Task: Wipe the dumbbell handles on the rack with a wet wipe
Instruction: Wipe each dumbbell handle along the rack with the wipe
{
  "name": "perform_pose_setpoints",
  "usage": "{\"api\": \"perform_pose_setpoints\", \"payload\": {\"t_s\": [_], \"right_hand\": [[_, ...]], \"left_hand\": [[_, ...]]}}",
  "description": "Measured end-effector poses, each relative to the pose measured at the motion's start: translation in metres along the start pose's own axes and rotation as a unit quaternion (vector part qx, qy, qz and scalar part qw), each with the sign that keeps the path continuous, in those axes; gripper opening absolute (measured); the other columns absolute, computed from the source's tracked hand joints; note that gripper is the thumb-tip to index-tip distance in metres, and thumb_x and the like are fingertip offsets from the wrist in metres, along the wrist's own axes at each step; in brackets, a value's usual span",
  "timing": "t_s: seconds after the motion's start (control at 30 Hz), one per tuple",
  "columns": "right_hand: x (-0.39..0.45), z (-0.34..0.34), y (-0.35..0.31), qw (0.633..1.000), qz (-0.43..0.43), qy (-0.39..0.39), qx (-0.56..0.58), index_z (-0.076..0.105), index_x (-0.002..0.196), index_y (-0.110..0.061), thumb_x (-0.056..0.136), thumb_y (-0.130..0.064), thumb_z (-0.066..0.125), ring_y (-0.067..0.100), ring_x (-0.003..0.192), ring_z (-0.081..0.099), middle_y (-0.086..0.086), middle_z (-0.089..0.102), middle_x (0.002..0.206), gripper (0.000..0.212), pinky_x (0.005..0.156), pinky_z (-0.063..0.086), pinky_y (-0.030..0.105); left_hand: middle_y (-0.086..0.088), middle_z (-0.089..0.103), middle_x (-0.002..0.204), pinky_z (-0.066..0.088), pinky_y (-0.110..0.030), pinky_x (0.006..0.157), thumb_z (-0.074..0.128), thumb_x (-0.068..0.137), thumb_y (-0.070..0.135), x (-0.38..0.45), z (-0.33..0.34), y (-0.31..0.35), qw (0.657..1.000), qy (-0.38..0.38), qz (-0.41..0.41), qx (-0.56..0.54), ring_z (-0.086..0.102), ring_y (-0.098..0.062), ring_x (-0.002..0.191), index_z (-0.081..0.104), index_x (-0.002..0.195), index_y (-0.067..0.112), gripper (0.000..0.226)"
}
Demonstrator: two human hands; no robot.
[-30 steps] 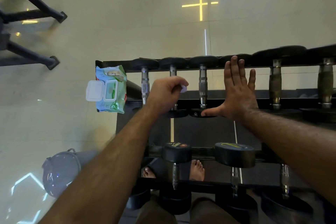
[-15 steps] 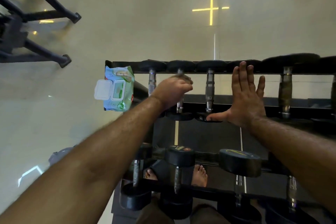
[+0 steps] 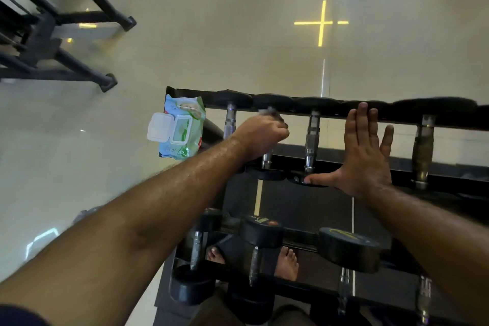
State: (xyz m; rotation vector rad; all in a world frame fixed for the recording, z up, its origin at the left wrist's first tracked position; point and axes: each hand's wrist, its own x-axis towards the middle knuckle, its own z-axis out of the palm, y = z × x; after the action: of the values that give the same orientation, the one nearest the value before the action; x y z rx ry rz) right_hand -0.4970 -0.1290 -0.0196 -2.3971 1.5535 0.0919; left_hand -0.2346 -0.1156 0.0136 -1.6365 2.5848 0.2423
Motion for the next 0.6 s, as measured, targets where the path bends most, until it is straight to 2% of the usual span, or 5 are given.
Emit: {"api": "perform_pose_setpoints", "payload": {"t_s": [0.17,0.33,0.4,0.47,0.6], "right_hand": [[0.001,0.000,-0.001,1.000,-0.002,-0.007,-0.006,-0.020,0.167,-0.008,0.037,-0.117,0.040,0.031,0.162,-0.026,0.010,-0.031,0.174,0.180,0.130,-0.003,0.067],[0.001,0.000,0.001,1.000,-0.002,-0.010,-0.025,-0.020,0.167,-0.006,0.042,-0.115,0.030,0.033,0.161,-0.028,0.012,-0.033,0.173,0.174,0.130,-0.002,0.066],[0.002,0.000,0.000,0.999,-0.003,-0.014,-0.045,-0.020,0.166,-0.005,0.044,-0.114,0.028,0.033,0.161,-0.029,0.013,-0.035,0.172,0.171,0.130,-0.003,0.065],[0.001,-0.001,0.004,0.997,-0.011,-0.016,-0.070,-0.022,0.166,-0.006,0.051,-0.114,0.023,0.032,0.160,-0.031,0.013,-0.037,0.171,0.164,0.130,-0.006,0.064],[-0.014,-0.013,0.044,0.986,-0.071,-0.009,-0.154,-0.004,0.170,-0.007,0.069,-0.111,0.008,0.031,0.164,-0.019,0.016,-0.019,0.177,0.145,0.130,-0.003,0.064]], "left_hand": [[0.007,0.076,0.117,0.057,-0.034,0.098,0.066,0.100,0.016,-0.016,-0.008,0.011,0.982,-0.096,-0.037,-0.156,0.070,-0.008,0.104,0.074,0.123,0.026,0.026],[0.004,0.060,0.149,0.049,-0.033,0.110,0.069,0.100,0.020,-0.013,-0.009,0.033,0.944,0.033,-0.139,-0.297,0.061,-0.009,0.127,0.063,0.142,0.024,0.042],[0.003,0.070,0.129,0.055,-0.038,0.103,0.066,0.101,0.022,-0.007,-0.004,0.049,0.953,0.049,-0.140,-0.264,0.066,-0.010,0.112,0.073,0.123,0.022,0.023],[0.002,0.073,0.107,0.055,-0.030,0.089,0.062,0.103,0.024,-0.006,-0.001,0.060,0.950,0.086,-0.156,-0.256,0.062,-0.006,0.091,0.072,0.115,0.021,0.016],[0.004,0.074,0.099,0.049,-0.022,0.080,0.061,0.104,0.027,-0.013,0.000,0.072,0.931,0.154,-0.179,-0.277,0.061,-0.002,0.083,0.071,0.117,0.022,0.017]]}}
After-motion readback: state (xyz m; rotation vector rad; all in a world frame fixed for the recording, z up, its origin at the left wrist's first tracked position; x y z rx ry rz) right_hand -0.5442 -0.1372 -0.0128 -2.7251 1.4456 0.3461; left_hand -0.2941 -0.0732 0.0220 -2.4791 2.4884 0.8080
